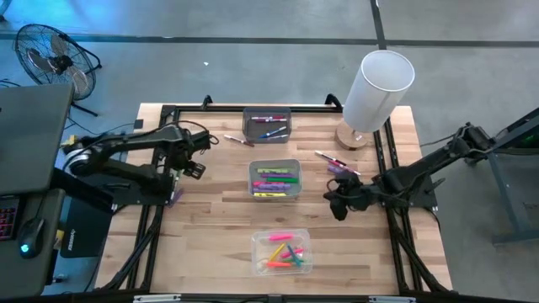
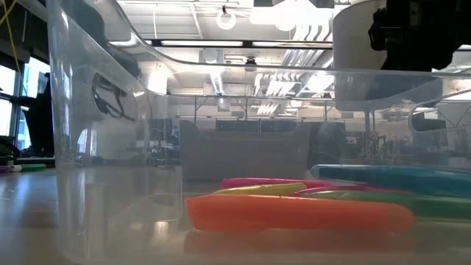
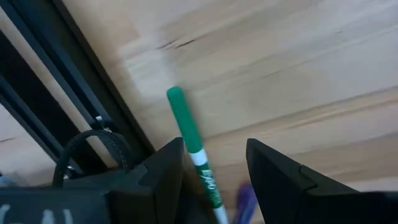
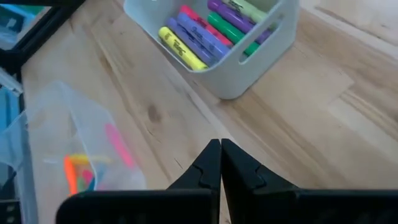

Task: Pick & Place Markers
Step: Put the green marker pen into the black bin

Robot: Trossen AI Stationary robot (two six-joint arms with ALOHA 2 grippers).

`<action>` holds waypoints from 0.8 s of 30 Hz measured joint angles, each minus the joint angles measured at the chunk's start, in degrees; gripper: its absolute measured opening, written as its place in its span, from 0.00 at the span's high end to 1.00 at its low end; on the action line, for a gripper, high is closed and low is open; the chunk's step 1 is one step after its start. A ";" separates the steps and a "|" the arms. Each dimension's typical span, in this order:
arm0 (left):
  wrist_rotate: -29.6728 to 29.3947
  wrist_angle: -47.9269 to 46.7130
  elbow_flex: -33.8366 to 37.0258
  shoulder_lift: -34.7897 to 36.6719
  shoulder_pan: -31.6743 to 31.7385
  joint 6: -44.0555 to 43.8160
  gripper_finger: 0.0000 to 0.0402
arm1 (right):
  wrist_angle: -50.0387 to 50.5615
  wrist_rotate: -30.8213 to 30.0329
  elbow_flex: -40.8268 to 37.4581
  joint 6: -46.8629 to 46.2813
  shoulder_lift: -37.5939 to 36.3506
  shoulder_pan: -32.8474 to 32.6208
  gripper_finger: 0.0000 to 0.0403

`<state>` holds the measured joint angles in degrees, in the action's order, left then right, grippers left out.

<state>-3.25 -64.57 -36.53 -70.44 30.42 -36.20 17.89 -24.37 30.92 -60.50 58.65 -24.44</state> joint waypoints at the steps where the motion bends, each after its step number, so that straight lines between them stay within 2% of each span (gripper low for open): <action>1: 0.32 -0.04 0.00 -1.47 0.86 0.99 0.58 | 0.17 0.79 0.00 0.94 -0.64 0.50 1.00; 9: -0.25 0.60 0.00 -9.37 5.06 3.32 0.58 | 0.52 3.82 0.00 6.60 -3.26 2.07 1.00; 14: 0.21 3.43 1.50 -12.61 6.64 5.87 0.58 | 1.58 5.18 0.02 7.02 -3.27 2.07 1.00; 21: 8.16 6.46 2.41 -14.66 7.45 9.04 0.58 | 3.59 7.91 0.02 7.13 -3.27 1.74 1.00; 24: 10.69 7.25 2.45 -14.71 7.04 7.61 0.62 | 4.07 8.52 0.02 8.48 -3.27 1.59 0.99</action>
<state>7.44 -57.32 -34.09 -85.14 37.45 -28.59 21.96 -15.86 30.94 -52.02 55.37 -22.85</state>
